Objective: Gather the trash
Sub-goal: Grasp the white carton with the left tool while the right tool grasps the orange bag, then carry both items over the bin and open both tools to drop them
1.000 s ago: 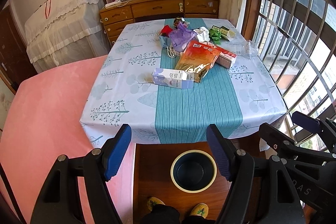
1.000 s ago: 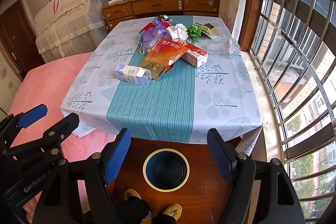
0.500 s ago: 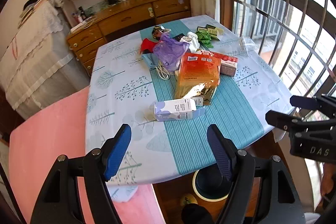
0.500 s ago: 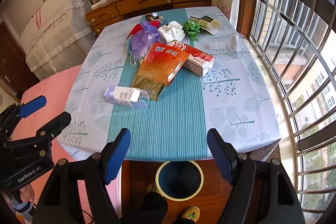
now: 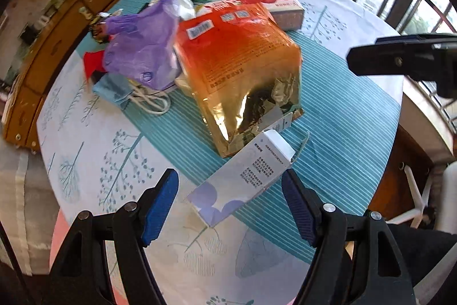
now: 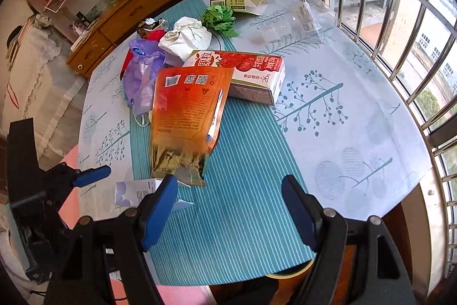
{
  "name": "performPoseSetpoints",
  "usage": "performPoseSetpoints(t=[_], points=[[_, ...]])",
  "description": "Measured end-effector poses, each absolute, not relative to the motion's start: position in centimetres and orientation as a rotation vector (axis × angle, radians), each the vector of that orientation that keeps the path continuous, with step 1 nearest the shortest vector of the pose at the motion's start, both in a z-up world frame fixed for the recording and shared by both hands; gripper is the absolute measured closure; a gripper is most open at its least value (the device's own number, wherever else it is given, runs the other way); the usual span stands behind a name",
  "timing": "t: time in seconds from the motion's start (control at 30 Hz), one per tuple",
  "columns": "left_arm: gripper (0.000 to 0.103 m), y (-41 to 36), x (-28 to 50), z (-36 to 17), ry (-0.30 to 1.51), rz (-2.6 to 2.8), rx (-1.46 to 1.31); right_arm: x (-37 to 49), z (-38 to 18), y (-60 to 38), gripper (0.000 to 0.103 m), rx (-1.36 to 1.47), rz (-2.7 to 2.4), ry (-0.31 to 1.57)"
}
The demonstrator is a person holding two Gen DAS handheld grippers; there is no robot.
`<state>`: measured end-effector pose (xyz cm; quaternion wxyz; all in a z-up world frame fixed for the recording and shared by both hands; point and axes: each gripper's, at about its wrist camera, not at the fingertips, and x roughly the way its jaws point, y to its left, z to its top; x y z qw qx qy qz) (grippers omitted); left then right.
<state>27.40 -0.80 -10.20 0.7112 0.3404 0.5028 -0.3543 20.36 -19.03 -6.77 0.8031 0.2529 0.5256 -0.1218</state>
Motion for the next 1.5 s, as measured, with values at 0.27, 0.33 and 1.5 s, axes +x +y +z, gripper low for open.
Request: performPoseSetpoints(t=[0.27, 0.33, 1.5], points=[[0.032, -2.9, 28.1, -14.1, 1.212, -0.894, 0.768, 22.9, -9.0, -20.2, 0.027, 0.630, -0.246, 1.127], [0.039, -2.8, 28.4, -14.5, 1.252, -0.907, 0.711, 23.6, -9.3, -20.3, 0.027, 0.637, -0.237, 1.128], [0.066, 6.3, 15.9, -2.1, 1.211, -0.461, 0.028, 18.0, -0.1, -15.4, 0.080, -0.033, -0.050, 0.999]])
